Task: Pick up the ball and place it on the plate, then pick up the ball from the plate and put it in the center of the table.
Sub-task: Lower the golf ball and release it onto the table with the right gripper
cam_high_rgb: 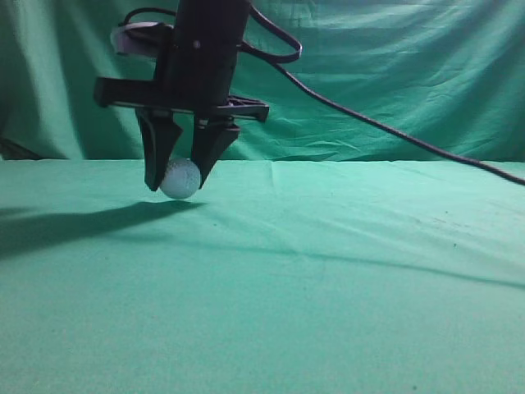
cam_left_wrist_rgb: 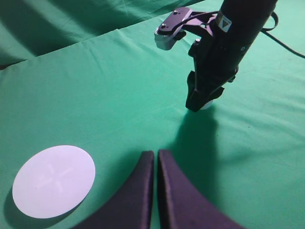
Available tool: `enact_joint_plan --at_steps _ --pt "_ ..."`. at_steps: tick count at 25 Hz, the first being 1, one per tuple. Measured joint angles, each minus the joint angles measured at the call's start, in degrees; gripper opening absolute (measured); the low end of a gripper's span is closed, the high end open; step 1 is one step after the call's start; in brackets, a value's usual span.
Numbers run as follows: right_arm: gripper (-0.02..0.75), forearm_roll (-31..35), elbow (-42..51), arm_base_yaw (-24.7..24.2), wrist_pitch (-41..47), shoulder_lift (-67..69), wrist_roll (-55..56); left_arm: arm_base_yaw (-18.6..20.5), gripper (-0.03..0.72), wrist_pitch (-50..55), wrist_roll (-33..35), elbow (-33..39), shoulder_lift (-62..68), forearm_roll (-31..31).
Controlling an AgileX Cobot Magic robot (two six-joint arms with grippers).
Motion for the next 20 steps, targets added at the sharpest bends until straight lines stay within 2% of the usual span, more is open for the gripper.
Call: enact_joint_plan --at_steps 4,9,14,15,16,18,20 --pt "0.327 0.11 -0.03 0.00 0.00 0.97 -0.13 0.00 0.000 0.00 0.00 0.00 0.00 0.00" --pt "0.517 0.11 -3.78 0.00 2.88 1.26 -0.17 0.00 0.000 0.00 0.00 0.00 0.00 0.00" --pt "0.509 -0.17 -11.44 0.00 12.04 -1.46 -0.17 0.00 0.000 0.00 0.00 0.00 0.00 0.00" --pt "0.548 -0.67 -12.34 0.00 13.86 -2.80 0.14 0.00 0.000 0.00 0.00 0.00 0.00 0.00" --pt "0.530 -1.26 -12.84 0.00 15.32 -4.75 0.64 0.00 0.000 0.00 0.00 0.00 0.00 0.00" --pt "0.445 -2.91 -13.18 0.00 16.86 -9.38 1.77 0.00 0.000 0.00 0.00 0.00 0.00 -0.66" --pt "0.311 -4.54 -13.27 0.00 17.85 -13.99 2.02 0.00 0.000 0.00 0.00 0.00 0.00 -2.31"
